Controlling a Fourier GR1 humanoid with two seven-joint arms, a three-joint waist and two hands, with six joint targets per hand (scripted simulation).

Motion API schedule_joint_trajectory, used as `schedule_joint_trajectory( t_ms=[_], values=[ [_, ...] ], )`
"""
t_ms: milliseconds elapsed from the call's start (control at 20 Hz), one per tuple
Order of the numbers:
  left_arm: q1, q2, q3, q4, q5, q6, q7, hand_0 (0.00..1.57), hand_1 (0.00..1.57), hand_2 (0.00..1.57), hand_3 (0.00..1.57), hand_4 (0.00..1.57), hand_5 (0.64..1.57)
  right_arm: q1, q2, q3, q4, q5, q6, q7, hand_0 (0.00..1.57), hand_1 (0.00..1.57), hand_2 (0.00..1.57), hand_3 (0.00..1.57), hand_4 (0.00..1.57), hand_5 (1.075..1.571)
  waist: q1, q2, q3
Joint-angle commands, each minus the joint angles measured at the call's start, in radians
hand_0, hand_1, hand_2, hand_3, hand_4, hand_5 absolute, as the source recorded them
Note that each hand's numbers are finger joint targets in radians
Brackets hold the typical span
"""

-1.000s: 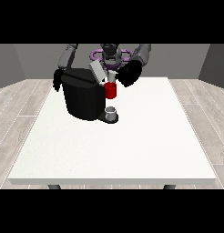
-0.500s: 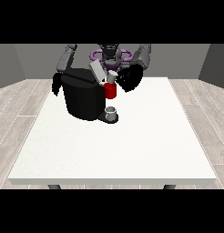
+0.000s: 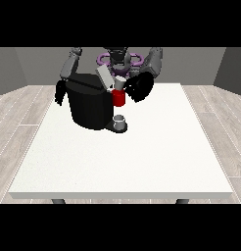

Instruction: Insert the coffee pod into the coffee machine and close the lid

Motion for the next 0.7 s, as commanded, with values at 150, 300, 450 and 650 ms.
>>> schedule_joint_trajectory(
  t_ms=[150,300,450,650],
  values=[
    [-0.033,0.015,0.007,0.023,-0.010,0.041,-0.010,1.43,1.43,1.45,1.39,0.60,1.571,-0.042,-0.017,-0.009,0.021,-0.005,0.012,0.012,0.00,0.00,0.00,0.00,0.24,1.571,-0.016,0.027,0.0001],
    [-0.064,0.013,0.012,0.029,-0.012,0.052,0.026,1.41,1.41,1.44,1.37,0.63,1.571,-0.058,-0.008,0.001,0.029,-0.007,0.032,0.004,0.00,0.00,0.00,0.00,0.29,1.571,-0.037,0.033,0.0003],
    [0.015,-0.056,0.029,-0.008,0.044,0.058,-0.070,0.00,0.00,0.35,0.35,0.00,1.571,-0.006,-0.002,-0.026,0.058,-0.020,0.016,-0.029,0.00,0.00,0.00,0.00,0.35,1.571,0.007,-0.004,0.0001],
    [0.170,-0.112,0.032,-0.016,0.094,0.023,-0.183,0.00,0.00,0.00,0.00,0.00,1.571,0.071,-0.003,-0.045,0.069,-0.034,0.018,-0.047,0.00,0.00,0.00,0.00,0.22,1.571,0.080,-0.094,-0.0005]
  ],
)
